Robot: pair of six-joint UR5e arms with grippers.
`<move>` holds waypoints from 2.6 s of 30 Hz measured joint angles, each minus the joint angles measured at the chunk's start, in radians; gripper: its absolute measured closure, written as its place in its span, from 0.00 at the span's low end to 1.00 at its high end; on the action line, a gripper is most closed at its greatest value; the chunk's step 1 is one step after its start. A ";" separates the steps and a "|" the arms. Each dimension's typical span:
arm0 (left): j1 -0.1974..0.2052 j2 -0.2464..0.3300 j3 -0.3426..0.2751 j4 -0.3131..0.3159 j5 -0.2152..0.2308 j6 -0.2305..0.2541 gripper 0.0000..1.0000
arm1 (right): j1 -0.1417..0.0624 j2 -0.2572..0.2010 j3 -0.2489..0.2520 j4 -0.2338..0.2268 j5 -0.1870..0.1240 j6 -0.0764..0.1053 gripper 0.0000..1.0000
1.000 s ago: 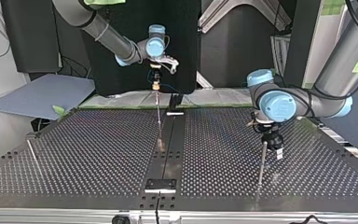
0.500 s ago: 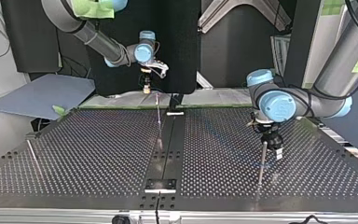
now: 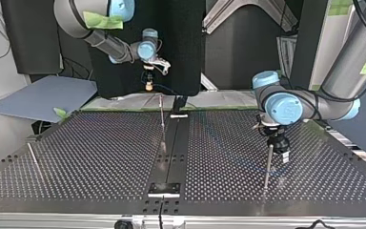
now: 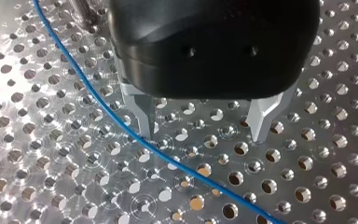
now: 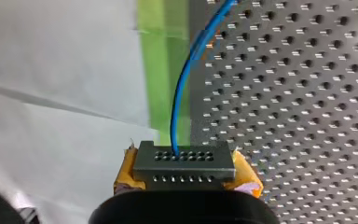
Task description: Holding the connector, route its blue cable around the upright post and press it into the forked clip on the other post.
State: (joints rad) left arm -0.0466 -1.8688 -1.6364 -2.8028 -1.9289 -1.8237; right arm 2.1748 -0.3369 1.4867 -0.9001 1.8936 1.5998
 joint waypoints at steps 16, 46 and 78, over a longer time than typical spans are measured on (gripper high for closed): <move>0.002 0.000 0.000 0.000 0.000 0.000 0.00 | 0.006 0.112 -0.018 -0.024 -0.004 -0.017 1.00; 0.000 0.000 0.000 -0.005 0.003 -0.021 0.00 | -0.010 -0.114 0.214 -0.257 0.004 -0.004 1.00; 0.007 0.000 0.000 -0.060 -0.025 -0.159 0.00 | -0.027 -0.177 0.404 -0.504 0.017 0.052 1.00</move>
State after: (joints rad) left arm -0.0399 -1.8686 -1.6365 -2.8626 -1.9538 -1.9831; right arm 2.1474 -0.5138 1.8910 -1.4043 1.9106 1.6520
